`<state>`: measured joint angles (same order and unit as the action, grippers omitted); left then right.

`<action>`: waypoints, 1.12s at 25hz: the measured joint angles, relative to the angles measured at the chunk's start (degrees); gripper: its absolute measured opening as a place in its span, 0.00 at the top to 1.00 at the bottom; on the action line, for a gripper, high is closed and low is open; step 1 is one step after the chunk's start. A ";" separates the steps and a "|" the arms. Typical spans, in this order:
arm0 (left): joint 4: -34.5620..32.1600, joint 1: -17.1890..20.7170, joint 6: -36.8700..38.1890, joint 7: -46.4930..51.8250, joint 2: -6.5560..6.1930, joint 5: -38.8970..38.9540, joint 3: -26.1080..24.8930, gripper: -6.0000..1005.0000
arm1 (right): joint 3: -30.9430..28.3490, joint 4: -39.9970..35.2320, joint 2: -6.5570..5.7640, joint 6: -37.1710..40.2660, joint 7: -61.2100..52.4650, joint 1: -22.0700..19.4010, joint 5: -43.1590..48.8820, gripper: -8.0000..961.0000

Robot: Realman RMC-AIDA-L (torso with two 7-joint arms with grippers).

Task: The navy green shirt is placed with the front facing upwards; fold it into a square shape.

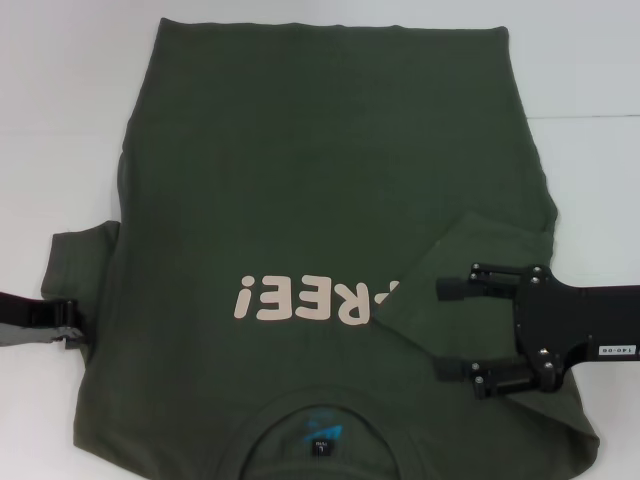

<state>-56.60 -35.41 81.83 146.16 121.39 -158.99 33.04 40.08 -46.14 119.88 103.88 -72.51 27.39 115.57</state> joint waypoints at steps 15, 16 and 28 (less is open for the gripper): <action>-1.48 0.28 -2.23 -0.43 -0.03 -4.32 0.00 0.93 | 0.00 0.00 0.00 -0.60 0.00 0.41 0.01 0.05; -1.61 0.42 -2.63 -0.45 -0.07 -4.55 -0.28 0.93 | -0.01 0.00 0.00 -0.65 0.00 0.45 0.01 0.05; -5.16 2.43 -5.10 -0.23 -0.38 -4.67 -1.32 0.91 | -0.15 0.00 0.02 -1.49 0.00 0.72 0.01 0.05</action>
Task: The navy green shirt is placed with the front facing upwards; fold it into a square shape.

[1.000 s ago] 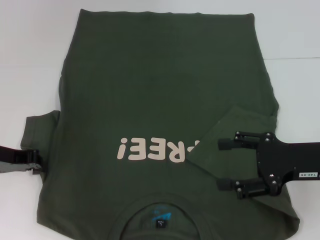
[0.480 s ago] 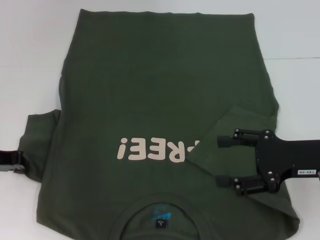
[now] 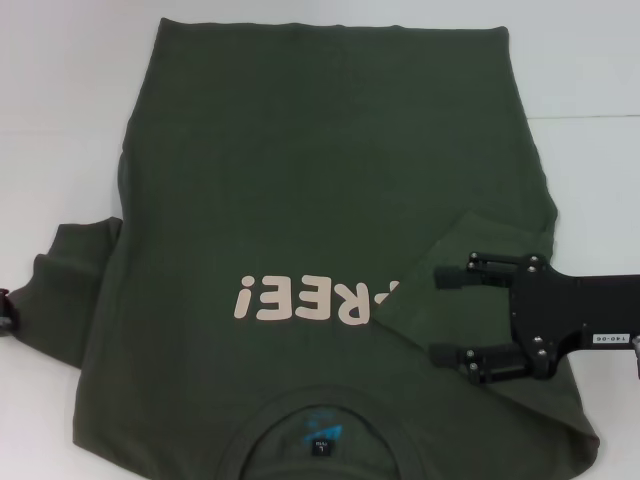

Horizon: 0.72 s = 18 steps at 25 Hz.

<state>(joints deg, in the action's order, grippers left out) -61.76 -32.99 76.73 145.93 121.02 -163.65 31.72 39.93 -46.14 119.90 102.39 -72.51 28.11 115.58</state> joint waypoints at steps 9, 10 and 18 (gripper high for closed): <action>-1.27 0.65 -0.78 0.05 -0.29 0.00 -1.11 0.90 | -0.04 0.04 0.07 -0.41 0.00 0.43 0.00 0.05; -1.34 0.65 -0.99 0.03 -0.31 0.00 -1.33 0.90 | 0.01 0.05 0.07 -0.46 0.00 0.44 0.00 0.05; -1.86 1.19 -4.51 0.08 -0.35 0.00 -1.97 0.89 | -0.17 0.81 -0.02 -0.56 0.00 0.59 0.00 0.05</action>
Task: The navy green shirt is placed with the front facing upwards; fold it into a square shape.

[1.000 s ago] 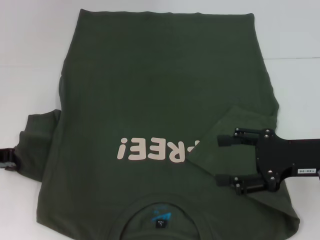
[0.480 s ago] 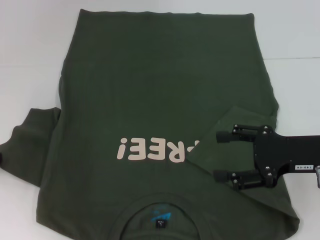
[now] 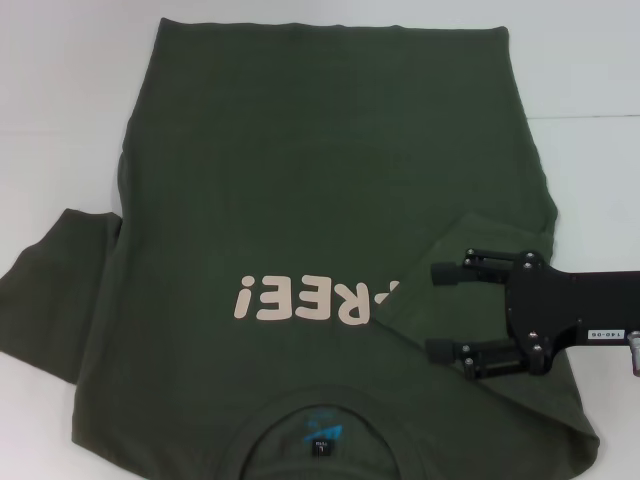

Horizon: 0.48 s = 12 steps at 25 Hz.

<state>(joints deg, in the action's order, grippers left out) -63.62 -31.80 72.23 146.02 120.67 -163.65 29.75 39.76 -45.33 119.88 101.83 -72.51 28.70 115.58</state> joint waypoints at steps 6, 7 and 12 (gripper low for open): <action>-0.01 0.09 -1.99 0.02 0.00 0.00 -0.30 0.88 | -0.11 0.00 0.00 0.00 0.00 -0.02 -0.01 0.05; 0.03 0.09 -2.13 0.03 0.01 0.00 -0.29 0.88 | -0.12 0.00 -0.01 0.00 0.00 -0.02 0.00 0.05; 0.20 0.02 -1.74 -0.12 0.18 0.00 0.10 0.88 | -0.12 0.12 0.00 -0.12 0.00 -0.05 0.00 0.05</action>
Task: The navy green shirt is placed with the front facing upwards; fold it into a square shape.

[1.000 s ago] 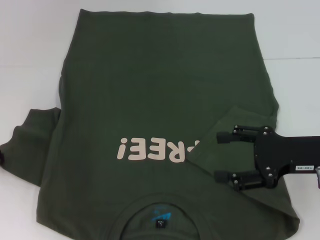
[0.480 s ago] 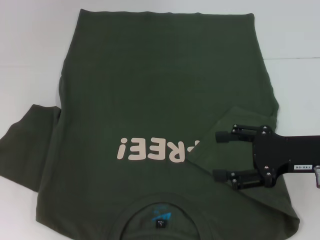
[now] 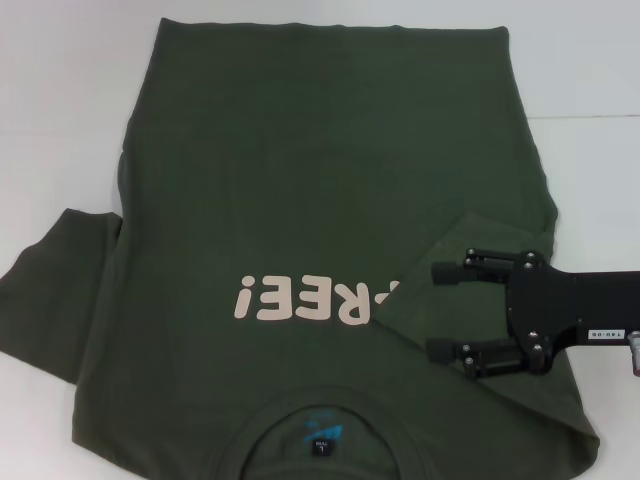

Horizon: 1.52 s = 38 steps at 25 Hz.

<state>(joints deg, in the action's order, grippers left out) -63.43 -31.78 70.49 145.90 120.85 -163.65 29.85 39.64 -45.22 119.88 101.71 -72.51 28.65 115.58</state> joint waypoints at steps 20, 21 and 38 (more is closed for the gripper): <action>-0.99 0.05 3.69 0.35 -0.26 -0.03 -1.20 0.49 | 0.44 1.10 0.00 -0.55 0.11 0.26 0.00 0.05; -0.99 0.05 3.63 0.26 -0.27 -0.03 -1.21 0.44 | 0.44 1.16 0.00 -0.55 0.12 0.26 0.00 0.05; 1.25 -0.49 3.52 1.43 -1.16 0.53 -6.47 0.26 | 0.44 1.35 0.00 -0.56 0.25 0.58 0.00 0.05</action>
<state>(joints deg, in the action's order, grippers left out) -62.18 -32.27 74.01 147.33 119.70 -163.13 23.38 40.08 -43.86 119.88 101.14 -72.26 29.24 115.57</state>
